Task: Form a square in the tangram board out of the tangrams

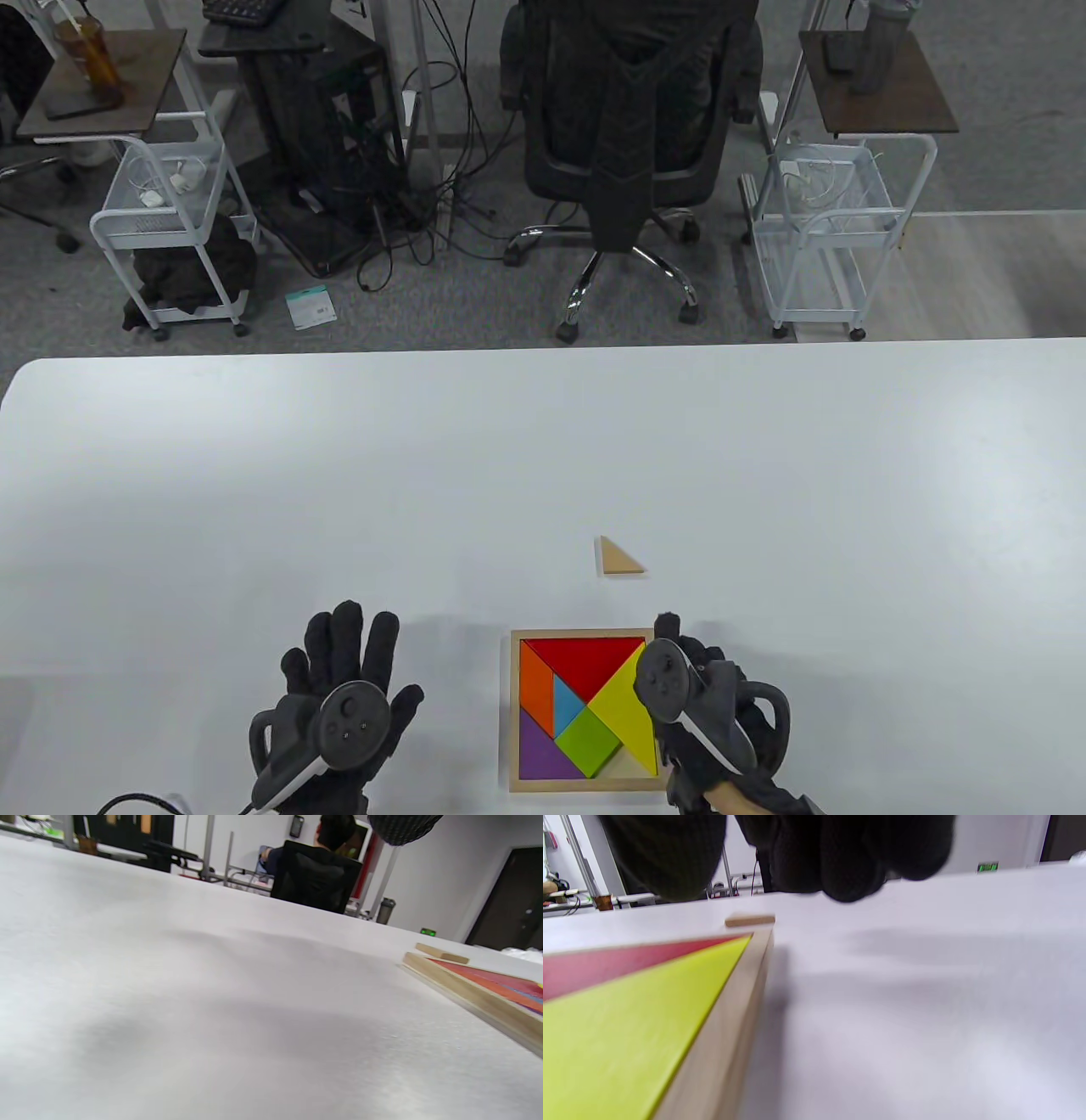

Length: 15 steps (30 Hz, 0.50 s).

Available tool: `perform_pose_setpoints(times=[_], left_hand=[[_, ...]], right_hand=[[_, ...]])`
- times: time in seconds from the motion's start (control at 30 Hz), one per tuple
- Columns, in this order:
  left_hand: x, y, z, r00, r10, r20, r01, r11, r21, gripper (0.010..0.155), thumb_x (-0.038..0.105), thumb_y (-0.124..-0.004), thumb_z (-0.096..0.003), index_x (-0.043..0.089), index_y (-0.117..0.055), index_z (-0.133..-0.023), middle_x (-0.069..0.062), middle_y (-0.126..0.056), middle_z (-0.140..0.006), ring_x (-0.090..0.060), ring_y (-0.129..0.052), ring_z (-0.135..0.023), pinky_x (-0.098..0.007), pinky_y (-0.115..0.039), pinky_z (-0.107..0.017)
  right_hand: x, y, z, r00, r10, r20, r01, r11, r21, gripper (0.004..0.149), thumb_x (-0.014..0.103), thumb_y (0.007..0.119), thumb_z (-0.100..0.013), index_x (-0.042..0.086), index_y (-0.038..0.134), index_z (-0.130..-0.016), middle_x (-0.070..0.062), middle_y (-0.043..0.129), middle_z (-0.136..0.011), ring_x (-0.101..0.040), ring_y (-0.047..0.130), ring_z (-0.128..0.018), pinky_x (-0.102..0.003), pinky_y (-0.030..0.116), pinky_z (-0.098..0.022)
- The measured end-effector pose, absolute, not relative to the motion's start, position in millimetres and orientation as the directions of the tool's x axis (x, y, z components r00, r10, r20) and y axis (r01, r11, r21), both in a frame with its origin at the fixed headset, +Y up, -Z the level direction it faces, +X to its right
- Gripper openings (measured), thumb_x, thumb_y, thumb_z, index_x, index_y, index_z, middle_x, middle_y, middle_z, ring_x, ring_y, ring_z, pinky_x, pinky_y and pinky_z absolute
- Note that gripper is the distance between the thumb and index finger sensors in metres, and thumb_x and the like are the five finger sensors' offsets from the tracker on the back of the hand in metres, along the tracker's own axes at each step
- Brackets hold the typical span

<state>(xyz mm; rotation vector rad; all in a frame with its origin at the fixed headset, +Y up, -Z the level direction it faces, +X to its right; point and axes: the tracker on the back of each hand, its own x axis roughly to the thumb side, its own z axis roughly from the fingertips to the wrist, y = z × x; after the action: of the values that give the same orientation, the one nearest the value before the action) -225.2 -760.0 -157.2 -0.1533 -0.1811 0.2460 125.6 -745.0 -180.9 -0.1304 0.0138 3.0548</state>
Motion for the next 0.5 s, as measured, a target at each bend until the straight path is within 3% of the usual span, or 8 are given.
perform_pose_setpoints(times=[0.1, 0.17, 0.33, 0.43, 0.5], left_hand=[[-226, -762, -159, 0.961, 0.239, 0.136, -0.210, 0.957, -0.198, 0.078, 0.053, -0.054, -0.0589, 0.020, -0.006, -0.112, -0.027, 0.007, -0.111, -0.058, 0.000, -0.099, -0.078, -0.013, -0.064], [-225, -764, -159, 0.965, 0.224, 0.139, -0.193, 0.960, -0.204, 0.079, 0.054, -0.053, -0.0587, 0.021, -0.006, -0.112, -0.026, 0.008, -0.111, -0.058, 0.001, -0.099, -0.078, -0.012, -0.063], [-223, -768, -160, 0.966, 0.216, 0.144, -0.177, 0.955, -0.239, 0.079, 0.055, -0.053, -0.0587, 0.021, -0.005, -0.111, -0.026, 0.009, -0.110, -0.059, 0.002, -0.098, -0.078, -0.011, -0.063], [-222, -769, -161, 0.966, 0.212, 0.148, -0.172, 0.954, -0.245, 0.079, 0.054, -0.053, -0.0587, 0.021, -0.004, -0.111, -0.026, 0.009, -0.110, -0.059, 0.002, -0.098, -0.078, -0.011, -0.063], [-223, -768, -161, 0.964, 0.220, 0.147, -0.179, 0.952, -0.250, 0.079, 0.054, -0.053, -0.0588, 0.021, -0.004, -0.111, -0.026, 0.010, -0.110, -0.059, 0.002, -0.098, -0.078, -0.011, -0.063]], right_hand=[[130, -727, -190, -0.992, 0.080, -0.093, -0.080, -0.997, -0.008, 0.086, 0.049, 0.079, -0.038, 0.039, 0.027, -0.106, -0.002, 0.034, -0.114, -0.029, 0.050, -0.103, -0.043, 0.058, -0.075], [127, -715, -207, -0.994, 0.087, -0.070, -0.093, -0.992, 0.081, 0.087, 0.048, 0.079, -0.039, 0.050, 0.021, -0.103, 0.002, 0.016, -0.116, -0.027, 0.033, -0.110, -0.043, 0.050, -0.081], [103, -696, -263, -1.000, 0.025, -0.013, -0.027, -0.977, 0.210, 0.087, 0.043, 0.086, -0.038, 0.066, 0.024, -0.095, 0.011, 0.009, -0.115, -0.022, 0.025, -0.113, -0.042, 0.044, -0.086], [86, -709, -299, -0.999, 0.009, 0.052, 0.011, -0.927, 0.374, 0.084, 0.036, 0.089, -0.038, 0.068, 0.032, -0.091, 0.014, 0.015, -0.115, -0.019, 0.031, -0.112, -0.041, 0.045, -0.086], [79, -724, -316, -0.998, -0.034, 0.060, 0.056, -0.908, 0.416, 0.080, 0.034, 0.090, -0.038, 0.067, 0.039, -0.091, 0.013, 0.025, -0.115, -0.019, 0.040, -0.110, -0.042, 0.051, -0.083]])
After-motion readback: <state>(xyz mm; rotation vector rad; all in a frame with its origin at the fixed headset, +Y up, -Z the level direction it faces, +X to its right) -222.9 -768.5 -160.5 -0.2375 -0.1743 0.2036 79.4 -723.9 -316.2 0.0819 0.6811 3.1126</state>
